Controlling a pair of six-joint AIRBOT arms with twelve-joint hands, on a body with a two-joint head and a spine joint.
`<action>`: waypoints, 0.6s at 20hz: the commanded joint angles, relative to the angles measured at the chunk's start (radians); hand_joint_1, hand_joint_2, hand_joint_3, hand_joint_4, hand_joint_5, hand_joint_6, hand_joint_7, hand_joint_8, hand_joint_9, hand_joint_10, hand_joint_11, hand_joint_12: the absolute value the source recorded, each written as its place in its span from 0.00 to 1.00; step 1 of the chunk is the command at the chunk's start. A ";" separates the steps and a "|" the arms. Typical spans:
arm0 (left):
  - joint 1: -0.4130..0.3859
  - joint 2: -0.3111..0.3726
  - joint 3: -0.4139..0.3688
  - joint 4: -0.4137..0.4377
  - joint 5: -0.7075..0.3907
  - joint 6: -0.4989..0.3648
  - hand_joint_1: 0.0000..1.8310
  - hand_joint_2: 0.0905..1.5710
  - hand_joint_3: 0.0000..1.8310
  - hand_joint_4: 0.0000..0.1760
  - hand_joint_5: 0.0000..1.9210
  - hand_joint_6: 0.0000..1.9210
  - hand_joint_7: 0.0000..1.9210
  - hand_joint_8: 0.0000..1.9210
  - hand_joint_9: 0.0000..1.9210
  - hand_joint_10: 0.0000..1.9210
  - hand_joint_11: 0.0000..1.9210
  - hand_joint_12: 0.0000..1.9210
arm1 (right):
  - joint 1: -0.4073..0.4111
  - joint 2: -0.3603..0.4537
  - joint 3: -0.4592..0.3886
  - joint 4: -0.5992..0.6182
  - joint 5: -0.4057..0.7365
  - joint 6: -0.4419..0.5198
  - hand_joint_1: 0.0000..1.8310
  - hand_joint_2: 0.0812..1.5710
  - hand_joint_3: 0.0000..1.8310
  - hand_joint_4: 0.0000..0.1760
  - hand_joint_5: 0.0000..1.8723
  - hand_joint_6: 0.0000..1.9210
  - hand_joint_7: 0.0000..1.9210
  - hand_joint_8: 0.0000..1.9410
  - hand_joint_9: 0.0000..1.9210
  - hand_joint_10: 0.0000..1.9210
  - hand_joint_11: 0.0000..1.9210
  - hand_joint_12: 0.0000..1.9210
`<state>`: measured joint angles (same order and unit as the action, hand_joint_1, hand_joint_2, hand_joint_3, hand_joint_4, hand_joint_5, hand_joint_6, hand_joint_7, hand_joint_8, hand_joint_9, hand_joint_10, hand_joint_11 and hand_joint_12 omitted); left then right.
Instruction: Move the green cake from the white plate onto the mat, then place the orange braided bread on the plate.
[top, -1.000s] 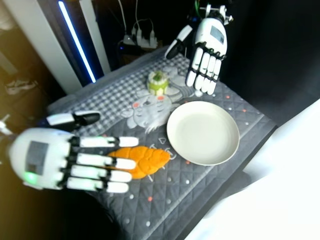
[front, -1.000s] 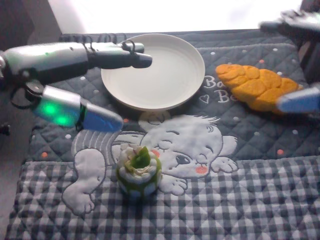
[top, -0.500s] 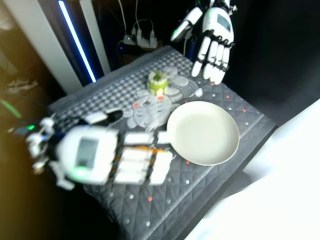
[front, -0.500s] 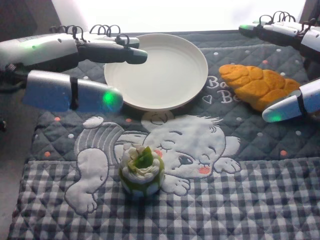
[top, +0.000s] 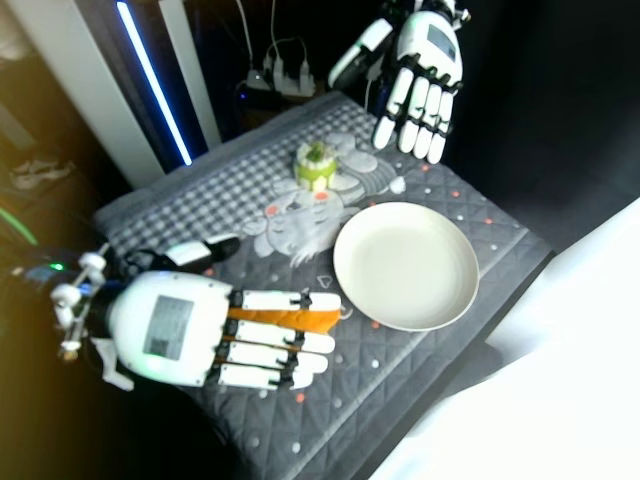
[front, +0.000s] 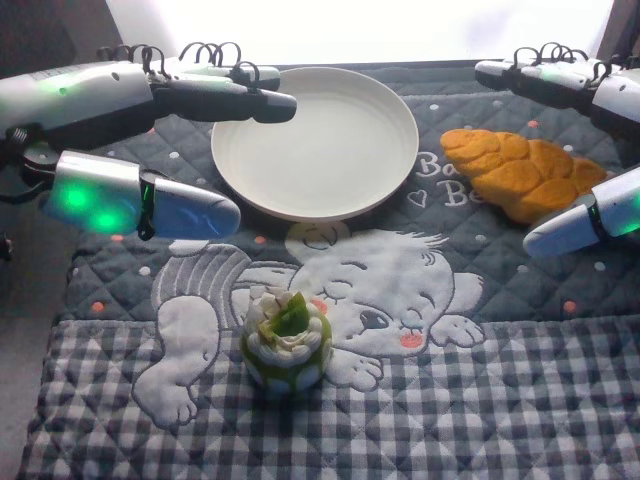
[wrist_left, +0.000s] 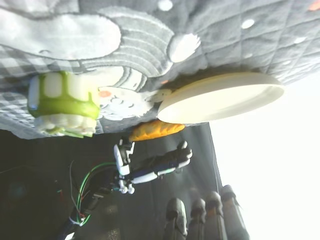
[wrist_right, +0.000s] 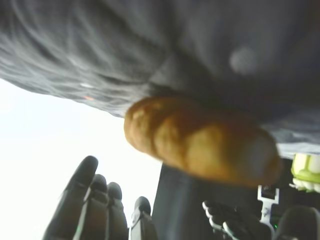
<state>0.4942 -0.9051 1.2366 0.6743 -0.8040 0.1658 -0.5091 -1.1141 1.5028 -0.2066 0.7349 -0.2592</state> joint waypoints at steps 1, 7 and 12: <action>-0.008 0.011 -0.003 -0.056 -0.098 -0.001 0.19 0.75 0.21 0.00 0.14 0.01 0.03 0.01 0.02 0.00 0.00 0.09 | 0.006 0.011 0.012 0.037 0.097 0.009 0.37 0.34 0.00 1.00 0.00 0.00 0.00 0.00 0.00 0.00 0.00 0.25; -0.001 0.012 -0.006 -0.062 -0.103 -0.001 0.21 0.73 0.31 0.00 0.11 0.00 0.02 0.00 0.00 0.00 0.00 0.00 | 0.006 0.011 0.027 0.025 0.042 0.009 0.40 0.35 0.00 1.00 0.00 0.00 0.03 0.00 0.01 0.00 0.00 0.33; 0.001 0.013 -0.008 -0.066 -0.105 -0.001 0.11 0.65 0.37 0.00 0.16 0.01 0.06 0.00 0.06 0.01 0.00 0.28 | 0.006 0.011 0.029 0.018 0.027 0.009 0.44 0.37 0.00 1.00 0.00 0.00 0.06 0.00 0.08 0.01 0.00 0.25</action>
<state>0.5026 -0.9051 1.2324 0.6624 -0.8120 0.1661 -0.5091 -1.1152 1.5234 -0.2222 0.6636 -0.2584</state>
